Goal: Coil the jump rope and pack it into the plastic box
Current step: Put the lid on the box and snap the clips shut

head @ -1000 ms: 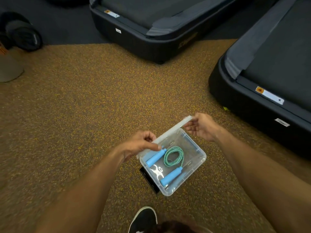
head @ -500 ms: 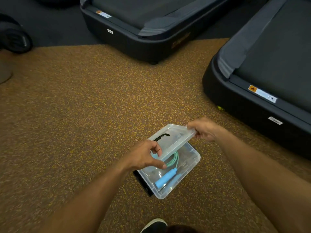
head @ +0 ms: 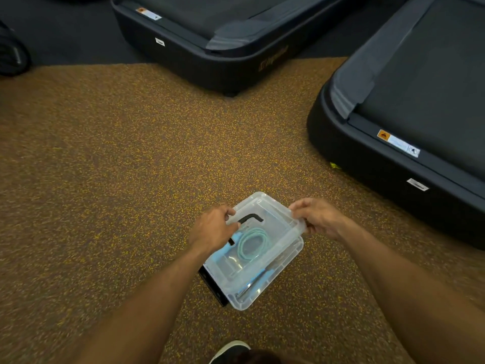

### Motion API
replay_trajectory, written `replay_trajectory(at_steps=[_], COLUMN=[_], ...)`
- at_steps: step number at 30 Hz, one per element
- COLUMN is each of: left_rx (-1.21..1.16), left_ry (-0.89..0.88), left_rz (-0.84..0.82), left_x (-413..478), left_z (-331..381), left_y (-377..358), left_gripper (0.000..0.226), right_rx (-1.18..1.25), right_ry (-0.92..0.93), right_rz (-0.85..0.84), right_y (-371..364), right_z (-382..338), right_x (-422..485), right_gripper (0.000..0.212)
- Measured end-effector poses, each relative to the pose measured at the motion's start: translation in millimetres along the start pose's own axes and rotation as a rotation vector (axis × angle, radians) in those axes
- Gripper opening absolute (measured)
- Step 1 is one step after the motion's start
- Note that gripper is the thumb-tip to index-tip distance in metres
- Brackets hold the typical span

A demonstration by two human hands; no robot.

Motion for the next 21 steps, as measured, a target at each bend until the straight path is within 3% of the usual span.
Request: replay_trajectory(at_steps=[8, 10, 13, 15, 21], left_rx=[0.252, 0.339, 0.287, 0.196, 0.096], left_ry=[-0.050, -0.032, 0.045, 0.038, 0.072], left_rz=[0.090, 0.074, -0.003, -0.083, -0.095], left_x=[-4.0, -1.5, 5.2, 10.3, 22.7], left_z=[10.4, 13.4, 3.7, 1.1, -7.1], left_y=[-18.1, -21.9, -25.8, -31.4, -26.3], left_gripper=[0.035, 0.043, 0.063, 0.065, 0.037], right_rx=[-0.076, -0.091, -0.180, -0.290, -0.644], right_ry=[0.008, 0.012, 0.009, -0.004, -0.074], right_rz=[-0.010, 0.015, 0.069, 0.131, 0.222], right_y=[-4.5, -2.5, 1.2, 4.1, 6.4], right_z=[26.0, 25.1, 26.2, 26.0, 16.3], right_x=[-1.0, -1.1, 1.9, 2.6, 1.2], right_gripper=[0.021, 0.018, 0.014, 0.012, 0.017])
Point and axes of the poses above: each hand's wrist, its own x-axis towards the middle knuckle, its own y-axis out of the back of the hand, z = x × y, the point moved 10 cm from there along x, towards the middle knuckle, and after that the axes turned 14 degrees about -z, right-handed, at the moved point
